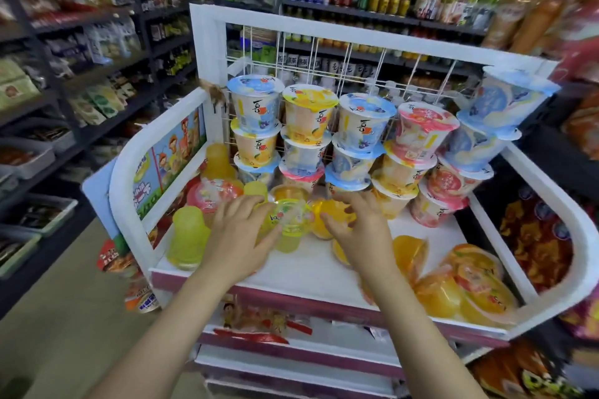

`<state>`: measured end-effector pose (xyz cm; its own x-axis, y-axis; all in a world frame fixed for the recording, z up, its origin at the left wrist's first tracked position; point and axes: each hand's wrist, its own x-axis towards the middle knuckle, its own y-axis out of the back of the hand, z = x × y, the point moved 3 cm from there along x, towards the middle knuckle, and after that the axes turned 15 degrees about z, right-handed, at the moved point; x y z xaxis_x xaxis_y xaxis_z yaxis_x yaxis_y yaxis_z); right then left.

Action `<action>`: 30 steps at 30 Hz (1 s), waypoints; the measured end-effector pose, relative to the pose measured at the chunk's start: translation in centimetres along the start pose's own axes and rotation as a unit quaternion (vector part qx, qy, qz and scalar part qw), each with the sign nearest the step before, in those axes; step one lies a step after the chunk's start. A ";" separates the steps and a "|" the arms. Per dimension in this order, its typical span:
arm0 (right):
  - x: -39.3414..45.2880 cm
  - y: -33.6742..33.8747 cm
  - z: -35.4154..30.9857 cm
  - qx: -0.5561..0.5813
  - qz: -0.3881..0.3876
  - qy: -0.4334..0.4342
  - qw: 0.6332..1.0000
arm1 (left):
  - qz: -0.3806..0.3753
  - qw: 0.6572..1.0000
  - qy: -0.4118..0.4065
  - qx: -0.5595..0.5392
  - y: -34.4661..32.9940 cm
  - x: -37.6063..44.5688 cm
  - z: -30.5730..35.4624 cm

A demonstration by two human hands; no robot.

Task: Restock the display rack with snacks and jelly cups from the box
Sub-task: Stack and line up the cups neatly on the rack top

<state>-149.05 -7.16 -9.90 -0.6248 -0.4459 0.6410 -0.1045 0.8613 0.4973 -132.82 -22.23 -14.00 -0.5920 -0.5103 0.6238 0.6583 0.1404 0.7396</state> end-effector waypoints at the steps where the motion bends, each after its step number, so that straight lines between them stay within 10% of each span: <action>1: 0.3 1.1 1.0 -0.034 0.032 0.002 0.999 | -0.002 1.000 -0.012 -0.001 -0.2 0.4 0.4; 8: 0.4 1.4 3.9 -0.169 -0.151 -0.098 0.969 | -0.075 0.997 -0.014 0.030 -0.9 1.3 1.1; 20: -0.7 4.2 2.0 0.001 0.047 -0.248 0.968 | -0.108 0.994 -0.002 0.012 -0.5 1.6 1.3; 27: -2.8 2.0 1.7 0.464 0.064 -0.483 0.740 | -0.099 0.995 0.001 -0.012 -0.1 1.5 1.7; 30: -3.8 0.7 1.3 0.480 -0.009 -0.474 0.738 | -0.096 0.995 0.000 -0.019 0.0 1.5 1.7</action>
<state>-147.80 -4.52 -12.71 -0.8298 -0.4804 -0.2840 -0.3359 0.8363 -0.4334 -134.48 -21.54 -12.59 -0.7080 -0.5247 0.4726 0.5511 0.0081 0.8344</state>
